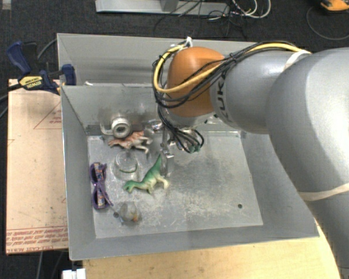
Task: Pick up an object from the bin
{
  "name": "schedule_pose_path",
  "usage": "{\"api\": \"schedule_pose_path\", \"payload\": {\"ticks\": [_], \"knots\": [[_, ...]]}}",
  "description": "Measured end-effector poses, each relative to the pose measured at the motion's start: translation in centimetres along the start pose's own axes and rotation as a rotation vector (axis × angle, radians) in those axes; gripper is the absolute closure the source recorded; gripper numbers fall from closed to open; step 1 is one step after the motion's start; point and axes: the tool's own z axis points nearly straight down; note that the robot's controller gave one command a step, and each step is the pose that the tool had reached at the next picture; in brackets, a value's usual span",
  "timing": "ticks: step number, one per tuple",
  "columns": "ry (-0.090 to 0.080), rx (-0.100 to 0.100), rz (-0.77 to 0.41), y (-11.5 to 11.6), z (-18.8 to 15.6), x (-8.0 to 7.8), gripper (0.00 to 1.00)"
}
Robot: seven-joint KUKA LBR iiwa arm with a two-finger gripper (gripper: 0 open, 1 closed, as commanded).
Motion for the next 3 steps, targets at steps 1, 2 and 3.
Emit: {"api": "schedule_pose_path", "payload": {"ticks": [1, 2, 3], "knots": [[-0.003, -0.002, -0.02, 3.6, 0.0, -0.6, 0.0], [0.001, 0.0, -0.066, 7.9, 0.8, 2.9, 0.0], [-0.004, -0.001, -0.07, 9.8, 0.8, 1.6, 0.0]]}}
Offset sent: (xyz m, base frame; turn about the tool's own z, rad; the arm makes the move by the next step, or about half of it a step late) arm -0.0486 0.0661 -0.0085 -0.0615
